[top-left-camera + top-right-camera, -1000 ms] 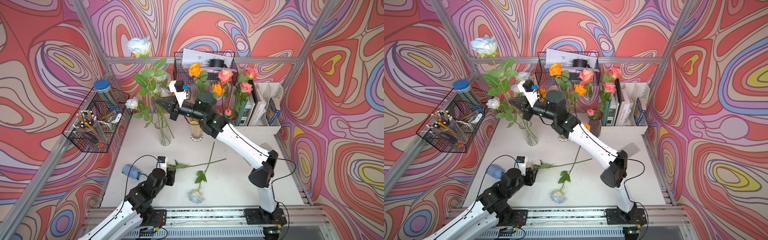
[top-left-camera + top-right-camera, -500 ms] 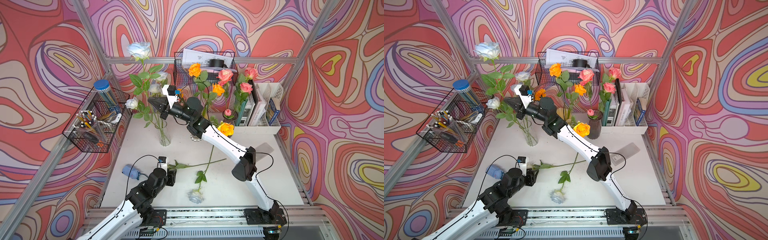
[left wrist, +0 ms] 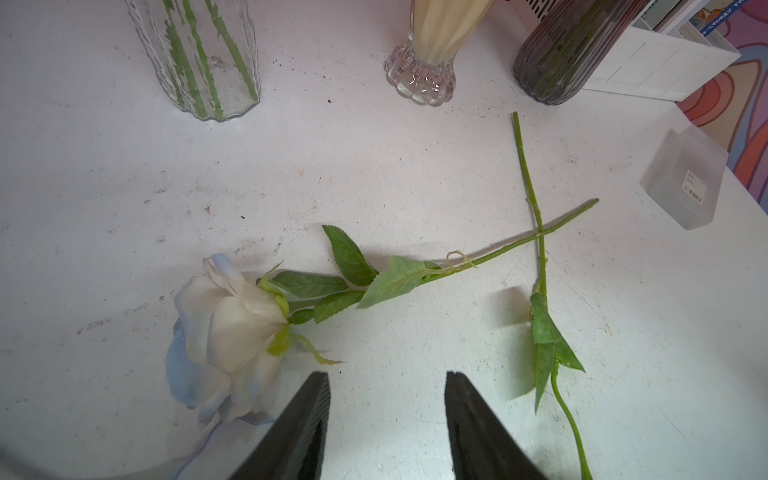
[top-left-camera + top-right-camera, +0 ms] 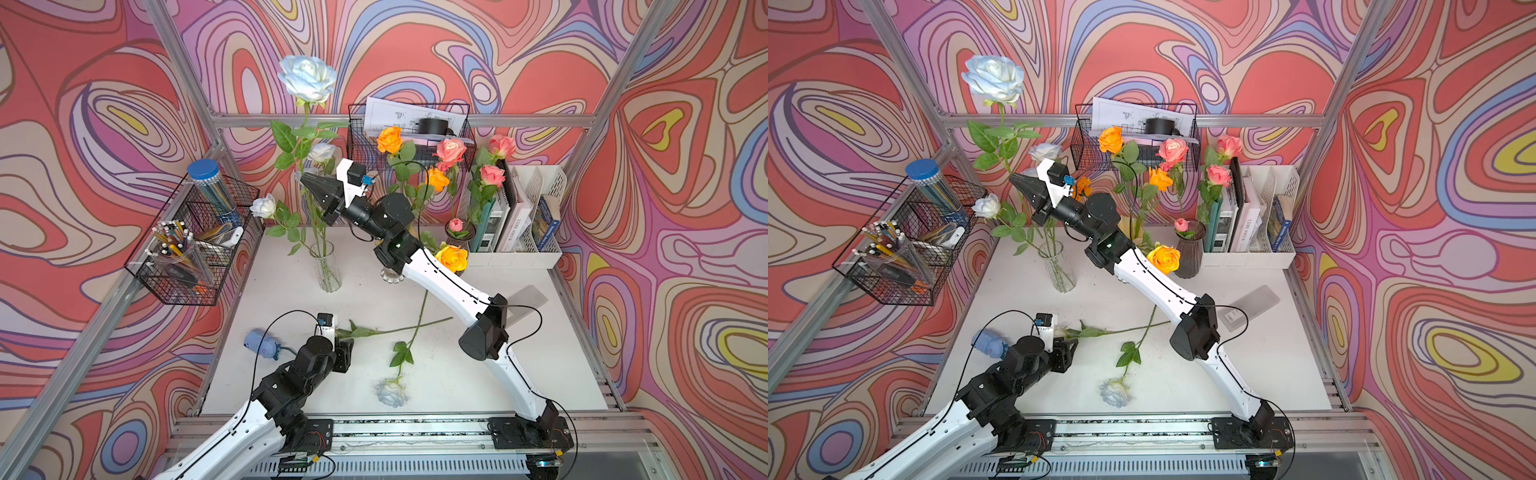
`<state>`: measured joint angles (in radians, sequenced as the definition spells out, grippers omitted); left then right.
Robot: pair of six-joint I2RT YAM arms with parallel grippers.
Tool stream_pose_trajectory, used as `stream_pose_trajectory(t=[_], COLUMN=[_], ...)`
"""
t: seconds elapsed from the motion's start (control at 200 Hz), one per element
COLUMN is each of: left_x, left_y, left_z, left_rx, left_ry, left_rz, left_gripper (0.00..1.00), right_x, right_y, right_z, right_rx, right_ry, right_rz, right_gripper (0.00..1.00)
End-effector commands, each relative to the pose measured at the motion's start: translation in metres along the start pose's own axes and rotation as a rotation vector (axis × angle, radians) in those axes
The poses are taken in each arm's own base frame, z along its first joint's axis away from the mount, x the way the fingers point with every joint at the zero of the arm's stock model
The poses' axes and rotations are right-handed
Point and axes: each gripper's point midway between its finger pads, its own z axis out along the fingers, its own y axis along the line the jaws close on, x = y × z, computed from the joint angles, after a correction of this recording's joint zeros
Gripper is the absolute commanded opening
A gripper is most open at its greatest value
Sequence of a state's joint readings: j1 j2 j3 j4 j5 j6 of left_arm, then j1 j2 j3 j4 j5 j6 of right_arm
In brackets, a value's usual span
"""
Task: Arrange the flowers in different vases according to their colors
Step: Insert the flower into the vase, then pick up the flower at the center of the board.
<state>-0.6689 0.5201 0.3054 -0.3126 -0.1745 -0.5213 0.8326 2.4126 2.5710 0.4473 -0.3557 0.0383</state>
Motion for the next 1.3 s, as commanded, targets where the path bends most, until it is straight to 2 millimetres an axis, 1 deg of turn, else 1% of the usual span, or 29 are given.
stream_pose_trajectory(t=[0.0, 0.09, 0.215, 0.401, 0.426, 0.456, 0.486, 0.546, 0.581, 0.621, 0.671, 0.756, 0.826, 0.896, 0.971, 1.087, 1.127, 1.147, 1.157, 1.167, 1.217, 1.297], left_x=[-0.001, -0.001, 0.0, -0.001, -0.001, -0.001, -0.001, -0.001, -0.002, -0.002, -0.004, -0.006, -0.009, -0.013, -0.019, -0.027, -0.029, -0.03, -0.03, -0.03, -0.031, -0.031], left_y=[0.0, 0.001, 0.002, 0.0, 0.0, 0.0, 0.0, 0.0, -0.001, -0.001, -0.002, -0.004, -0.004, -0.006, -0.007, -0.006, -0.006, -0.006, -0.006, -0.005, -0.003, 0.002], left_z=[-0.003, -0.003, -0.003, -0.003, -0.002, -0.002, -0.003, -0.003, -0.003, -0.003, -0.003, -0.003, -0.004, -0.006, -0.008, -0.011, -0.012, -0.012, -0.012, -0.012, -0.012, -0.011], left_rx=[-0.005, -0.008, -0.014, -0.007, -0.006, -0.006, -0.003, -0.002, 0.002, 0.003, 0.009, 0.014, 0.017, 0.02, 0.018, -0.002, -0.006, -0.01, -0.013, -0.016, -0.037, -0.067], left_ry=[0.01, 0.012, 0.01, 0.012, 0.014, 0.013, 0.011, 0.007, 0.004, -0.001, -0.006, -0.012, -0.021, -0.036, -0.052, -0.06, -0.058, -0.056, -0.056, -0.055, -0.053, -0.05], left_rz=[0.004, 0.003, 0.002, 0.009, 0.01, 0.009, 0.01, 0.009, 0.009, 0.008, 0.005, 0.005, 0.003, 0.008, 0.014, 0.021, 0.027, 0.028, 0.028, 0.029, 0.023, 0.011], left_gripper=[0.51, 0.51, 0.52, 0.52, 0.52, 0.52, 0.52, 0.53, 0.53, 0.53, 0.53, 0.53, 0.53, 0.53, 0.54, 0.54, 0.54, 0.54, 0.54, 0.54, 0.54, 0.54], right_x=[0.044, 0.062, 0.092, 0.119, 0.122, 0.122, 0.125, 0.118, 0.11, 0.102, 0.092, 0.077, 0.07, 0.064, 0.063, 0.078, 0.087, 0.099, 0.092, 0.093, 0.107, 0.124], right_y=[-0.01, -0.012, -0.007, 0.004, 0.005, 0.005, 0.006, 0.007, 0.008, 0.007, 0.008, 0.009, 0.011, 0.014, 0.02, 0.03, 0.036, 0.039, 0.041, 0.042, 0.054, 0.07], right_z=[-0.006, -0.011, -0.02, -0.04, -0.042, -0.045, -0.048, -0.051, -0.053, -0.055, -0.057, -0.062, -0.068, -0.077, -0.093, -0.133, -0.149, -0.159, -0.162, -0.166, -0.19, -0.226], right_rx=[0.02, 0.014, -0.003, -0.024, -0.022, -0.022, -0.021, -0.018, -0.017, -0.009, -0.003, 0.005, 0.007, 0.006, 0.01, 0.032, 0.034, 0.031, 0.032, 0.032, 0.014, -0.008], right_ry=[0.038, 0.053, 0.102, 0.173, 0.187, 0.198, 0.217, 0.237, 0.24, 0.244, 0.253, 0.265, 0.285, 0.32, 0.376, 0.501, 0.566, 0.608, 0.609, 0.623, 0.707, 0.838], right_rz=[0.009, 0.029, 0.034, 0.043, 0.047, 0.045, 0.044, 0.036, 0.024, 0.017, 0.009, -0.003, -0.003, 0.011, 0.032, 0.062, 0.087, 0.105, 0.107, 0.11, 0.147, 0.201], right_gripper=[0.0, 0.0, 0.0, 0.0, 0.06, 0.18, 0.27, 0.46, 0.51, 0.53, 0.58, 0.61, 0.64, 0.65, 0.65, 0.65, 0.65, 0.65, 0.65, 0.65, 0.64, 0.64])
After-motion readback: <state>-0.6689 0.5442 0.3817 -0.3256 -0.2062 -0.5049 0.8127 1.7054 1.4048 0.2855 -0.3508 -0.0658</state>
